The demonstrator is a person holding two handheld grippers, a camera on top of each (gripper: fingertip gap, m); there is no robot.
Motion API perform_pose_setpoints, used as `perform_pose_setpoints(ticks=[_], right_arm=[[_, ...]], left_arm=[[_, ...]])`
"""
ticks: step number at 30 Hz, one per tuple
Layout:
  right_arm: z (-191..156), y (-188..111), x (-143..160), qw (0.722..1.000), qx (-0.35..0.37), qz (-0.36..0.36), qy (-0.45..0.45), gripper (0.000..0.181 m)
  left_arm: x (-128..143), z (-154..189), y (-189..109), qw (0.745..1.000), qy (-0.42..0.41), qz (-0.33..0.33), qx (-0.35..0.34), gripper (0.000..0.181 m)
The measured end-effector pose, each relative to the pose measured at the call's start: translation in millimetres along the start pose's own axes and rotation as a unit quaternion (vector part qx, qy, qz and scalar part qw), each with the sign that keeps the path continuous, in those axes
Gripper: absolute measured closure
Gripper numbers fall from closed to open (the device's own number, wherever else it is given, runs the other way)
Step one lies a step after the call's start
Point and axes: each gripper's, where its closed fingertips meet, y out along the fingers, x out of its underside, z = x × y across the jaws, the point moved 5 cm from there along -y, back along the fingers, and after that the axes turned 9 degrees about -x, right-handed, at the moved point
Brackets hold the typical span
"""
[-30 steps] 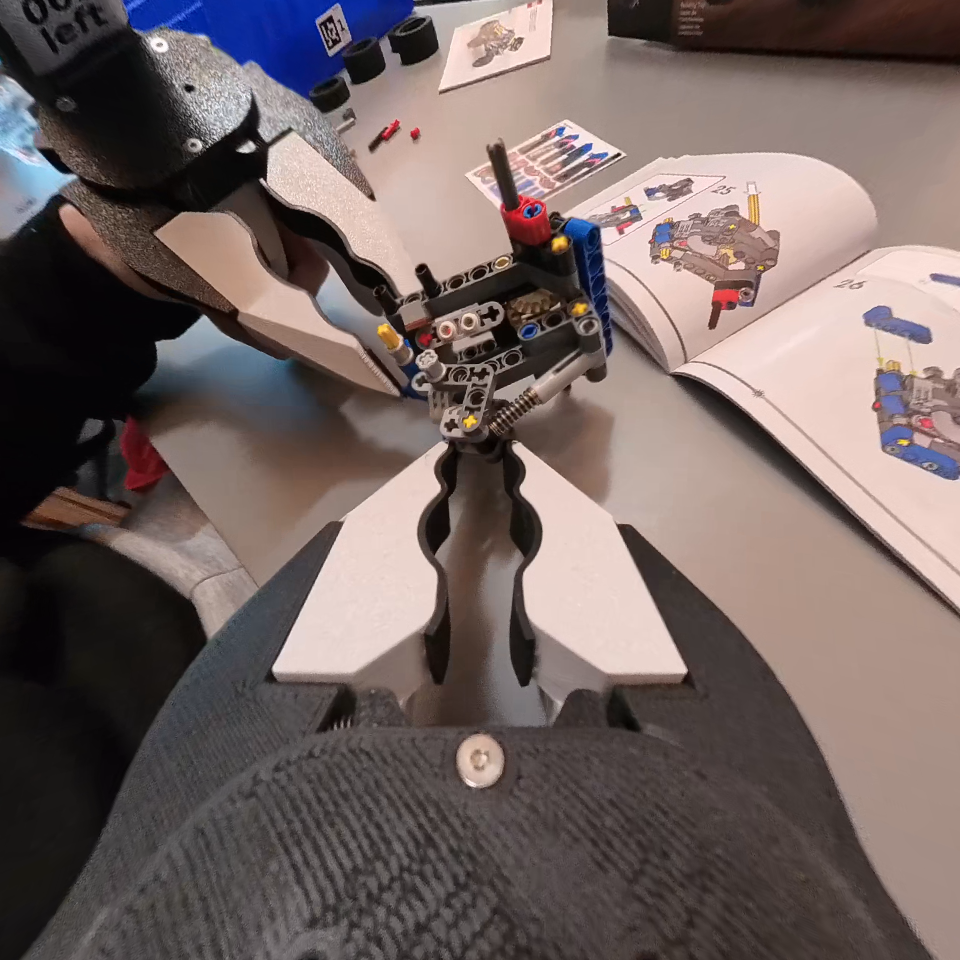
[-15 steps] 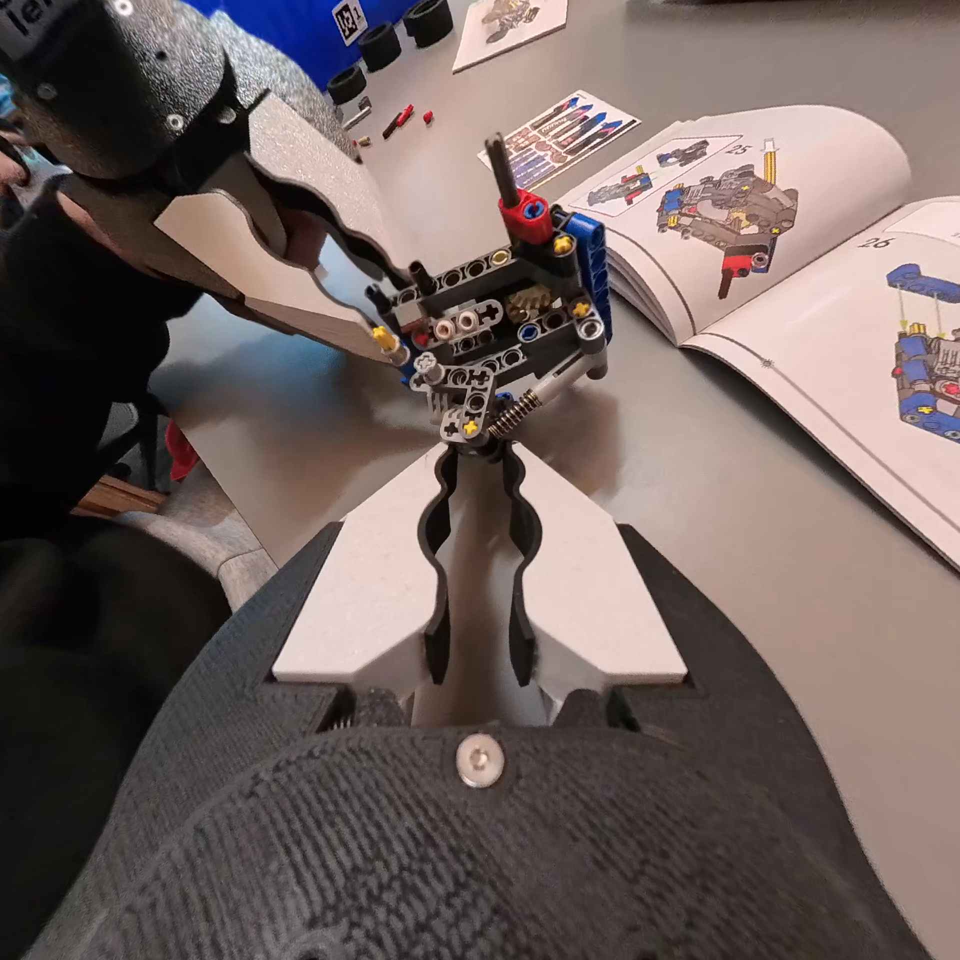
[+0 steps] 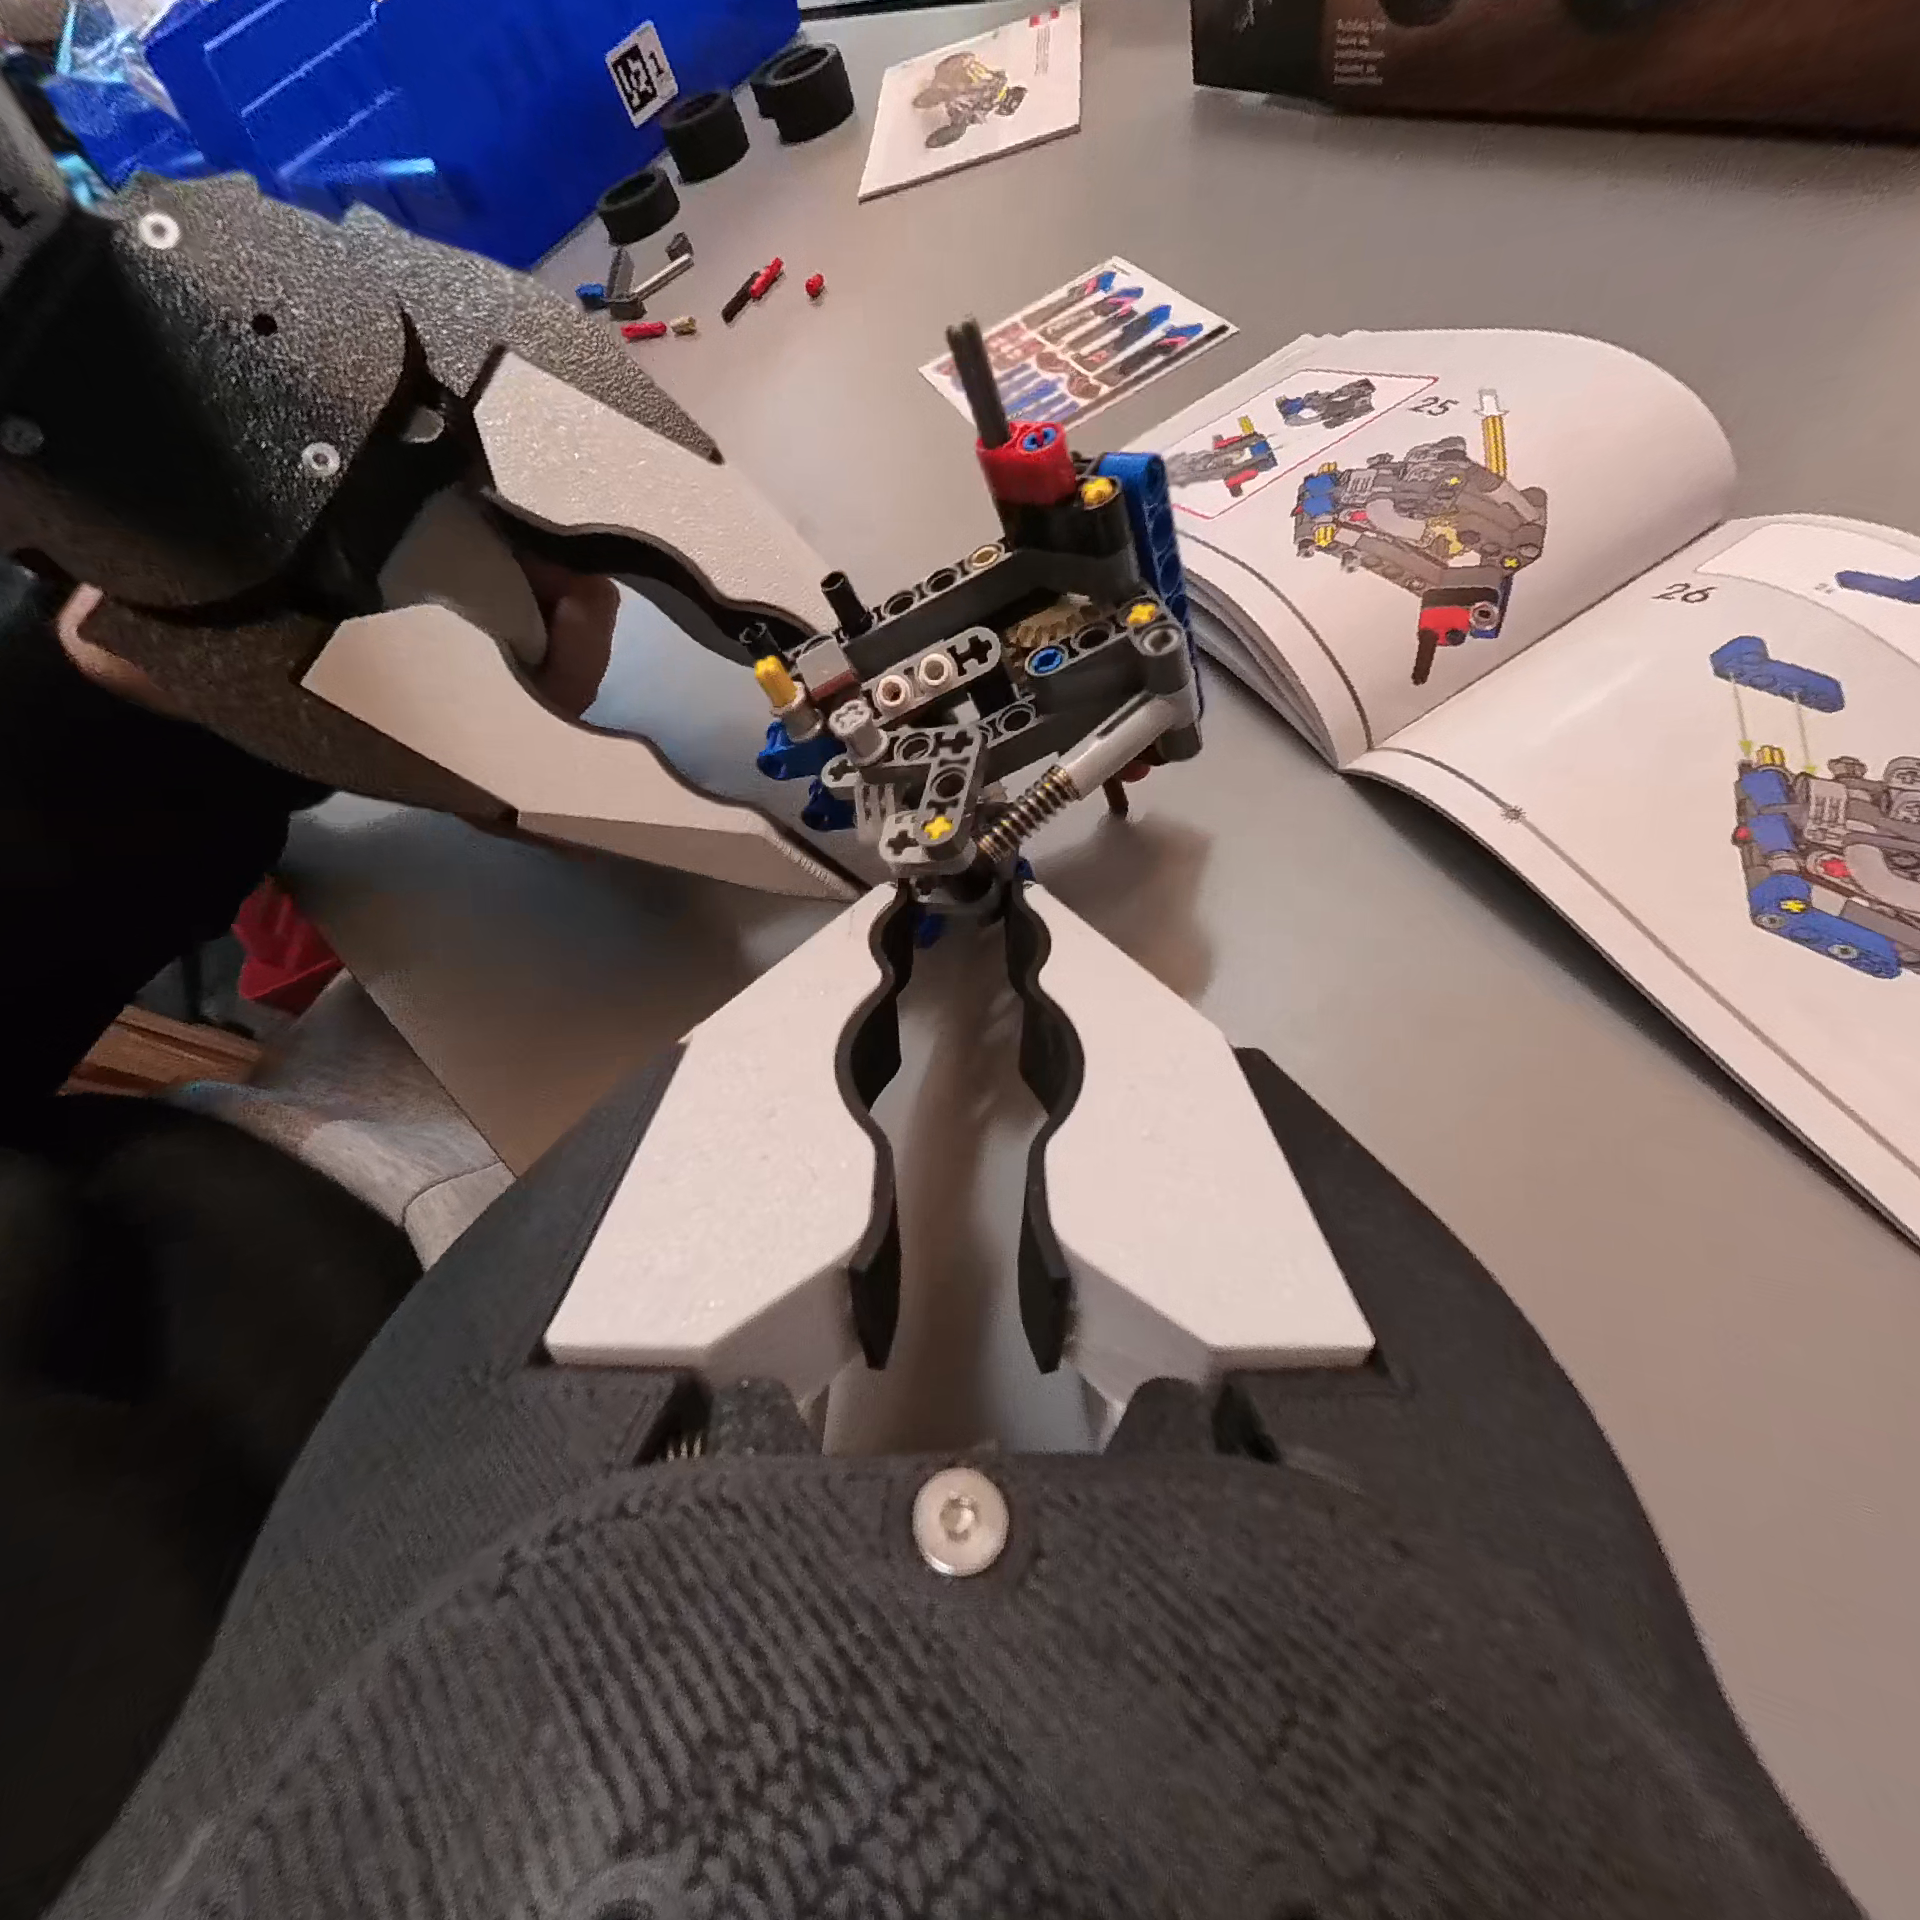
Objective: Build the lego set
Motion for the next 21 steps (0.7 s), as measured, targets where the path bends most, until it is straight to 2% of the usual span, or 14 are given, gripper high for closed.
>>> perform_pose_setpoints(ticks=[4, 21], right_arm=[[-1, 0, -2, 1.000, -0.003, 0.000, -0.007, 0.166], [-11, 5, -2, 0.998, -0.029, 0.016, -0.047, 0.167]], left_arm=[[3, 0, -2, 0.999, 0.034, 0.004, -0.008, 0.154], [11, -2, -5, 0.998, -0.055, 0.000, 0.037, 0.158]])
